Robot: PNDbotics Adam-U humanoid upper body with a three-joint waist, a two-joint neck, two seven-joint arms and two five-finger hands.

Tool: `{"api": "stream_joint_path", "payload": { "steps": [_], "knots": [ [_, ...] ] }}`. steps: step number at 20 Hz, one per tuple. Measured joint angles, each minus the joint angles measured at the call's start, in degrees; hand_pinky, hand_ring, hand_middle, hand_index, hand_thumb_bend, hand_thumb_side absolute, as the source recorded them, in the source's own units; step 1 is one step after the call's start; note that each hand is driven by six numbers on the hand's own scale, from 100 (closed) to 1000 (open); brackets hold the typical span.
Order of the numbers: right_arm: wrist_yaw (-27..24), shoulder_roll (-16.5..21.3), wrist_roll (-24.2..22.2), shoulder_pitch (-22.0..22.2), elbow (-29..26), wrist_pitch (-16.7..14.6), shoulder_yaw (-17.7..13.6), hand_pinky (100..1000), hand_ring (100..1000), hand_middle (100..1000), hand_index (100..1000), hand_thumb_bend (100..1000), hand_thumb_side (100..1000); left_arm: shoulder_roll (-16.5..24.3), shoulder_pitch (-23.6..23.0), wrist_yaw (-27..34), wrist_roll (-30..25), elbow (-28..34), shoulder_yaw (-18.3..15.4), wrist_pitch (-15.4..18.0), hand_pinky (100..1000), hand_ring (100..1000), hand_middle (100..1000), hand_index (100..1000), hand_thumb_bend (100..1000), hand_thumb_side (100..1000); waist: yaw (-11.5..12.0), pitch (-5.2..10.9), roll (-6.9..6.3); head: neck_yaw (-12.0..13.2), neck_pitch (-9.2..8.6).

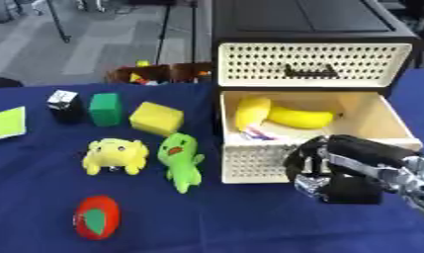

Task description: Pick up objects from table and place into drawer.

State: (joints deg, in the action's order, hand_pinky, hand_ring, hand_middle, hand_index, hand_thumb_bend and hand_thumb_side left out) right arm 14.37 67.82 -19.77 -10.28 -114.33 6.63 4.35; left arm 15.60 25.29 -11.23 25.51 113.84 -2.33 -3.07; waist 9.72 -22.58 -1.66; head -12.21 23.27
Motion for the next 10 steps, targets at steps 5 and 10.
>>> {"api": "stream_joint_path", "payload": {
  "steps": [5, 10],
  "knots": [
    [1.6, -0.1, 2.4, 3.3, 0.0, -0.3, -1.6, 423, 626, 697, 825, 100, 1000, 0.0, 0.0, 0.2, -0.1, 0.0, 0.0, 0.1, 332, 542, 562, 810, 353, 786, 0.3, -0.38, -0.03, -0.2, -0.67],
    [4.2, -0.5, 4.0, 4.3, 0.0, 0.2, -2.6, 437, 648, 707, 822, 100, 1000, -0.5, -0.1, 0.4, -0.3, 0.0, 0.0, 0.3, 331, 542, 562, 811, 347, 788, 1.1, -0.82, -0.04, -0.5, -1.30]
  ]
}}
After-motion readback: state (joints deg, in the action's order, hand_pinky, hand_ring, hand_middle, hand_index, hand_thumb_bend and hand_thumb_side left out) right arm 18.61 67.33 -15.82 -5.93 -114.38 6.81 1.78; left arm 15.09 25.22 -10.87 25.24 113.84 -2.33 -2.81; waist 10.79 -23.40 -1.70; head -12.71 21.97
